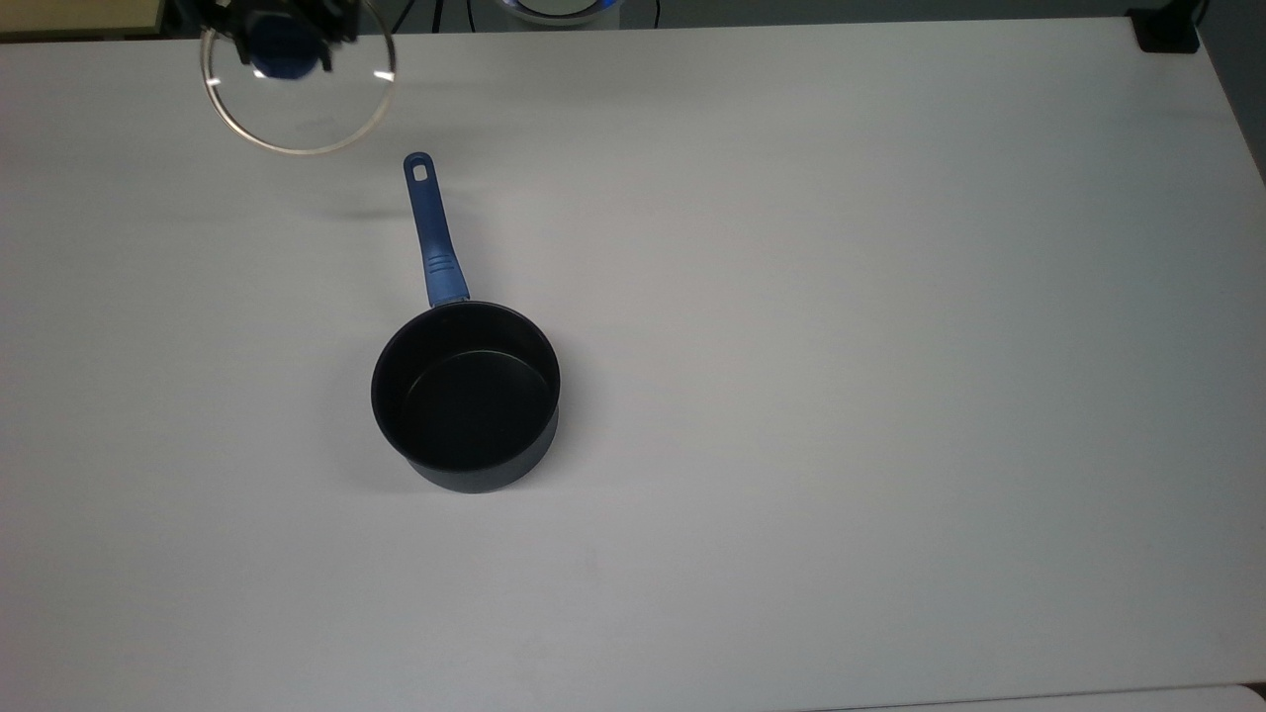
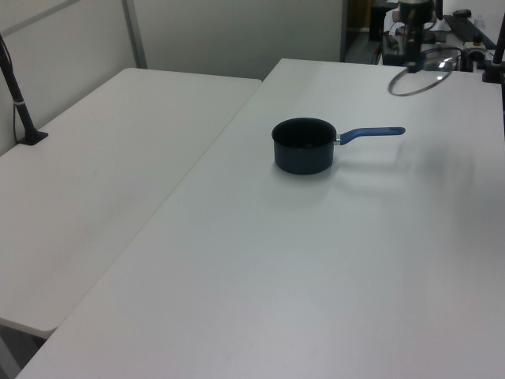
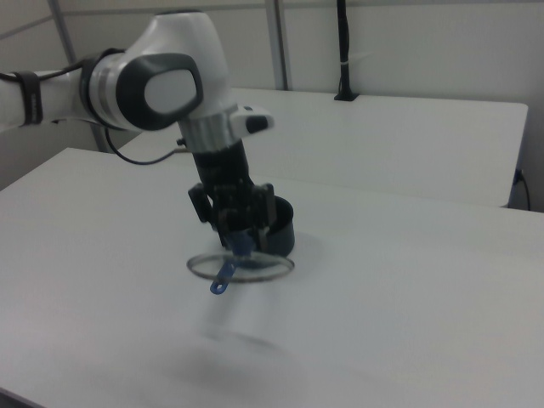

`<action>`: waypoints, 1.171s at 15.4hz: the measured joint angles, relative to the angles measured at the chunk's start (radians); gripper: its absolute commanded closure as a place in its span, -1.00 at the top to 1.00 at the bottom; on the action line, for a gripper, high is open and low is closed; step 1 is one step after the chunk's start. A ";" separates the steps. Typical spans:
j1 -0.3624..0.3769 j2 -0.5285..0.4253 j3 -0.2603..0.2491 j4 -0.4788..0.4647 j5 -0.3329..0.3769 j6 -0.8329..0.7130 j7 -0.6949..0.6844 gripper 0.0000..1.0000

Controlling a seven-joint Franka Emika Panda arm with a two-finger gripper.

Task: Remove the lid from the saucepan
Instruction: 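Carry the lid away from the saucepan, past its blue handle, then lower the lid flat onto the table and open the gripper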

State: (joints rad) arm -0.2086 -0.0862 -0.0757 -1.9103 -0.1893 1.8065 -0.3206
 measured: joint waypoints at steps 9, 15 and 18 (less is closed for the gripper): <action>-0.058 -0.010 -0.226 -0.201 0.101 0.219 -0.498 0.02; -0.044 0.090 -0.215 -0.242 0.224 0.428 -0.501 0.02; -0.005 0.147 -0.211 -0.260 0.233 0.506 -0.462 0.02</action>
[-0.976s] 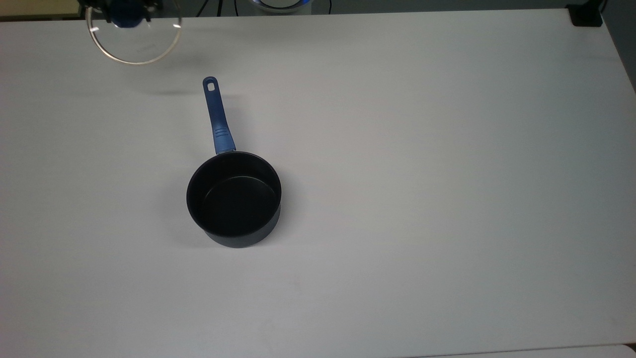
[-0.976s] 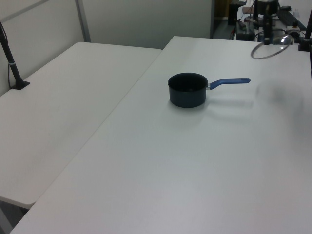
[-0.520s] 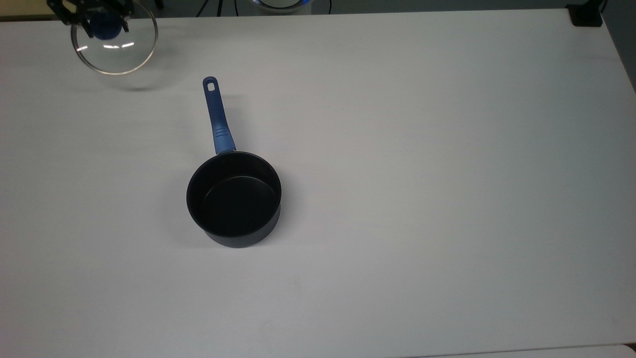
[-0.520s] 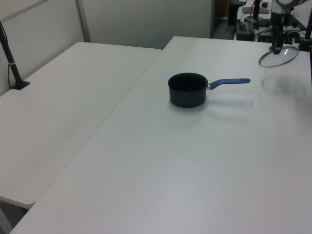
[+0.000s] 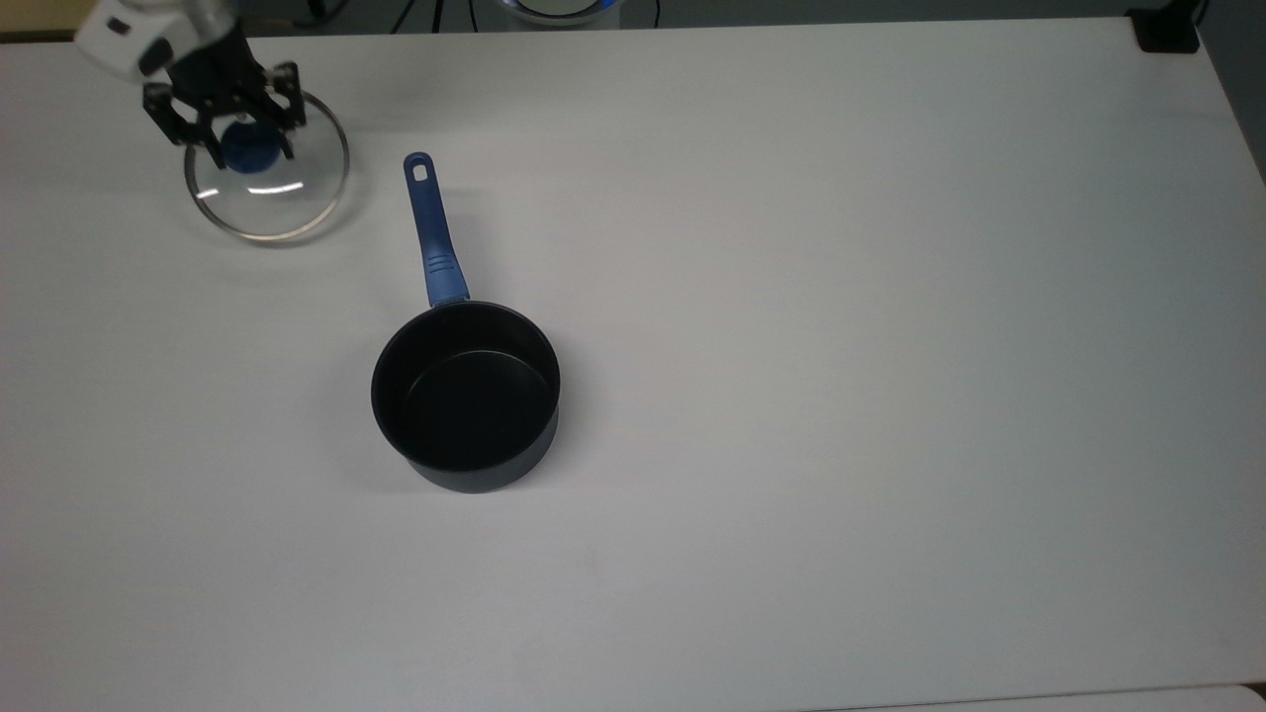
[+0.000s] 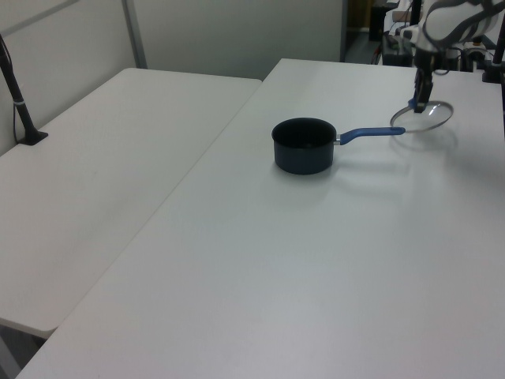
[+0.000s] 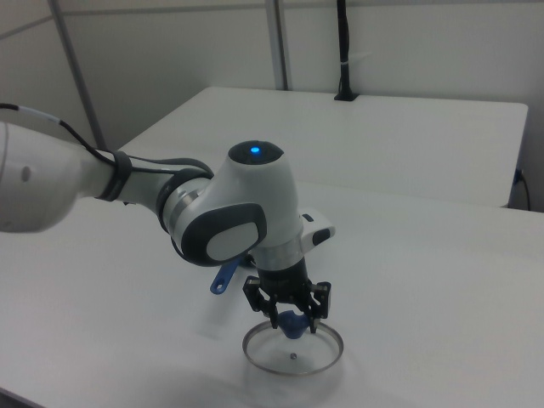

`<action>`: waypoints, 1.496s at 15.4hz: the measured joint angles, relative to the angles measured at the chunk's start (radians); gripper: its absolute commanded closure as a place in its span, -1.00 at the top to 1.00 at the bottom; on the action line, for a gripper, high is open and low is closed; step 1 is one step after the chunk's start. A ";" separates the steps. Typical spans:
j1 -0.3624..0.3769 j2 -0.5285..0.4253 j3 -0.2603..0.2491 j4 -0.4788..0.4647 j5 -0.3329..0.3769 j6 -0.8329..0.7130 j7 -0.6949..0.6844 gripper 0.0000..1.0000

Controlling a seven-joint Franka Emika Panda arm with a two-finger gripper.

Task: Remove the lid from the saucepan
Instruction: 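Lower the lid flat onto the table and open the gripper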

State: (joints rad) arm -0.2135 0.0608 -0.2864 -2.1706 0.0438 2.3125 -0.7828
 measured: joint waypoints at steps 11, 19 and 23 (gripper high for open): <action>0.020 0.061 0.029 0.000 0.000 0.048 0.098 1.00; -0.005 -0.035 0.027 0.230 0.000 -0.323 0.324 1.00; -0.003 -0.083 0.120 0.411 0.001 -0.508 0.668 1.00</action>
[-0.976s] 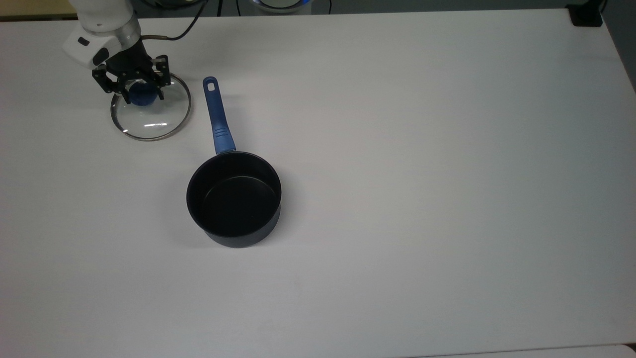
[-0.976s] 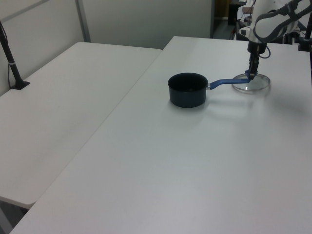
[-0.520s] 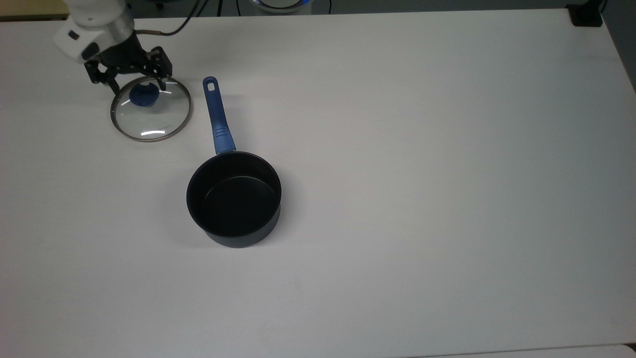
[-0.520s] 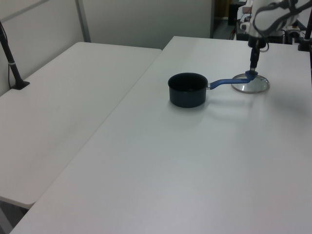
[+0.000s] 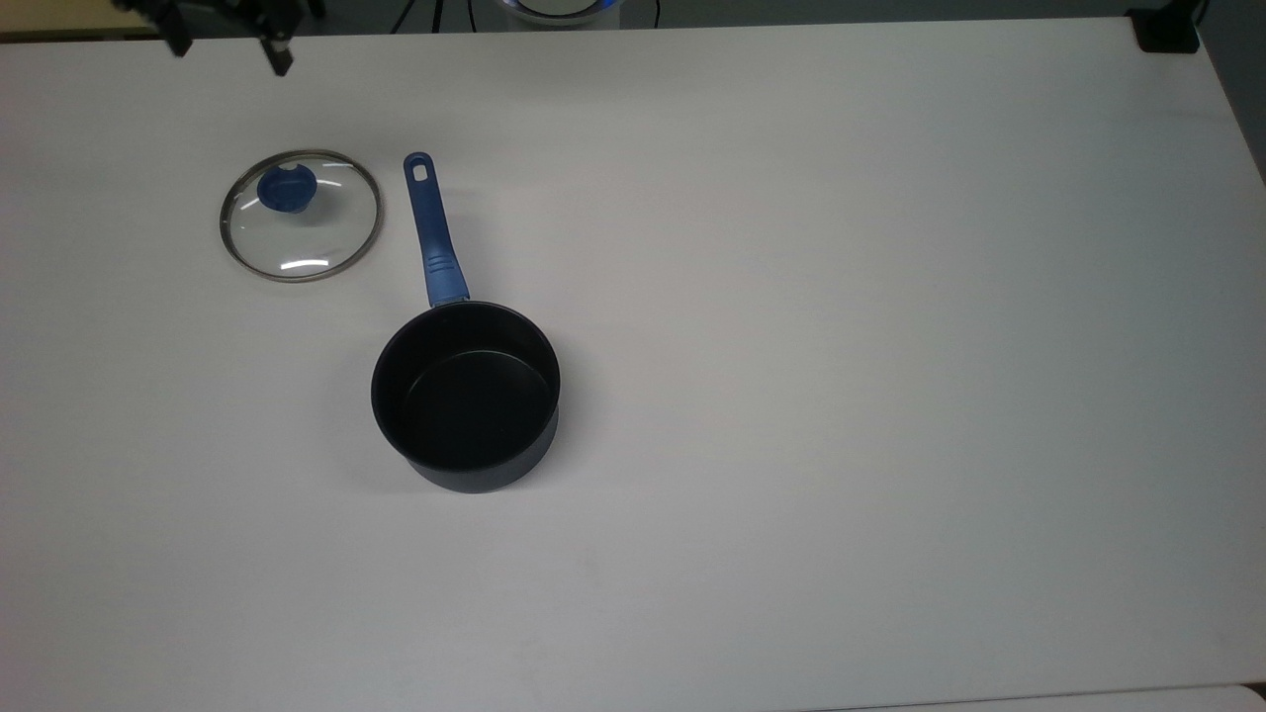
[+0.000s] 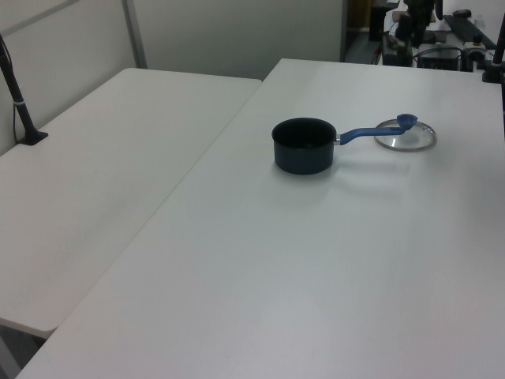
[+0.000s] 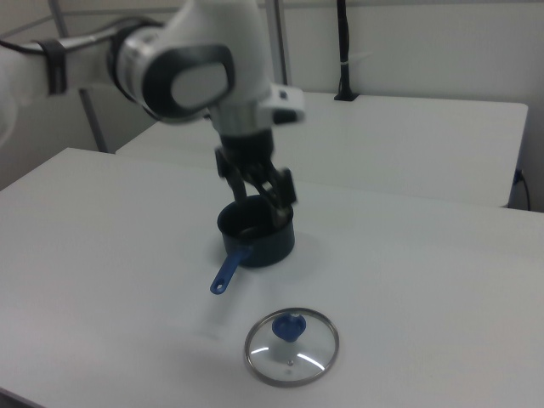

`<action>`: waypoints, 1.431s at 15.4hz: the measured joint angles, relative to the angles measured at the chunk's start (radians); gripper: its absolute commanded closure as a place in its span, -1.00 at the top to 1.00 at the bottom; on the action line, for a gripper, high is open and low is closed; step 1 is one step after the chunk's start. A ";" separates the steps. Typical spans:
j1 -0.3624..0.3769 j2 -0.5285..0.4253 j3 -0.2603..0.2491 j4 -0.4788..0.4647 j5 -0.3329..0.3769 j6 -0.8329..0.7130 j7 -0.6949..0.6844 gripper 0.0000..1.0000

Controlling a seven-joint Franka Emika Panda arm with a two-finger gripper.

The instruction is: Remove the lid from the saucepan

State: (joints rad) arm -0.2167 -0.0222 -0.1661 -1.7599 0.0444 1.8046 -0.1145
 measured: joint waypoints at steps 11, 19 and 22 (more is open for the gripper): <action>0.211 -0.013 0.063 0.119 -0.120 -0.158 0.256 1.00; 0.217 -0.009 0.055 0.119 -0.137 -0.116 0.120 1.00; 0.217 -0.009 0.055 0.119 -0.137 -0.115 0.117 1.00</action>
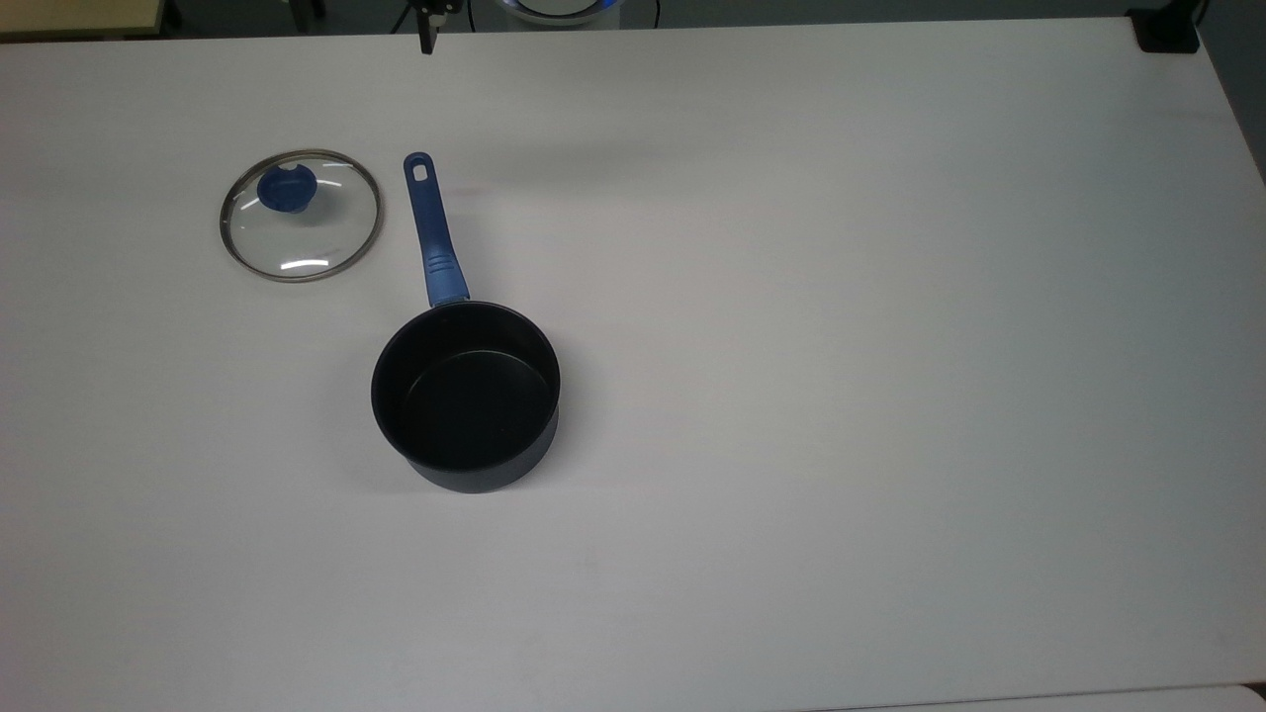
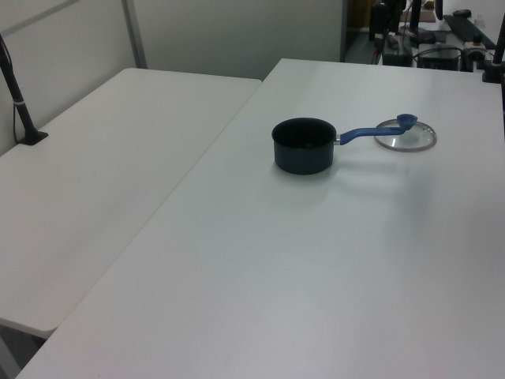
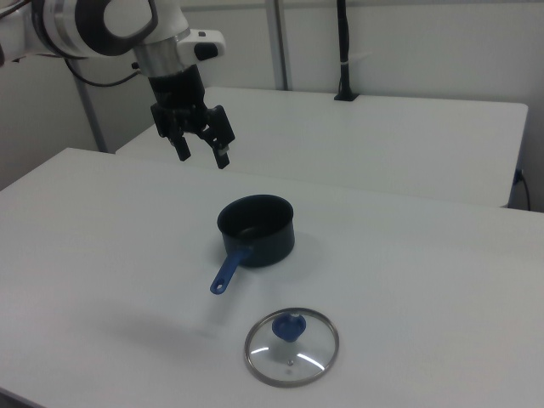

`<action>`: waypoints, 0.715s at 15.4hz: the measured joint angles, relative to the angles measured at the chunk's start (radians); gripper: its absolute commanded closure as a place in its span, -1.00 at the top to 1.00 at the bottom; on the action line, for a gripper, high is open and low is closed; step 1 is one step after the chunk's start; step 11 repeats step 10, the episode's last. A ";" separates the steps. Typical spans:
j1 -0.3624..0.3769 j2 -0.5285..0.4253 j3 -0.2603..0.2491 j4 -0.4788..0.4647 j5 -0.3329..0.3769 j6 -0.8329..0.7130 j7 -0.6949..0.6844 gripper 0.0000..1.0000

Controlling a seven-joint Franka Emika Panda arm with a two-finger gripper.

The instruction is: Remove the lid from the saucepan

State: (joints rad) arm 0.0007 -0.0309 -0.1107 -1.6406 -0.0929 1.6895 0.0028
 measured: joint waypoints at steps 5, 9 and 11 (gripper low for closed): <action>0.000 -0.001 -0.001 0.000 0.064 0.000 0.004 1.00; 0.000 -0.001 -0.002 0.000 0.096 0.000 0.007 1.00; 0.000 -0.001 -0.002 0.000 0.097 0.000 0.007 1.00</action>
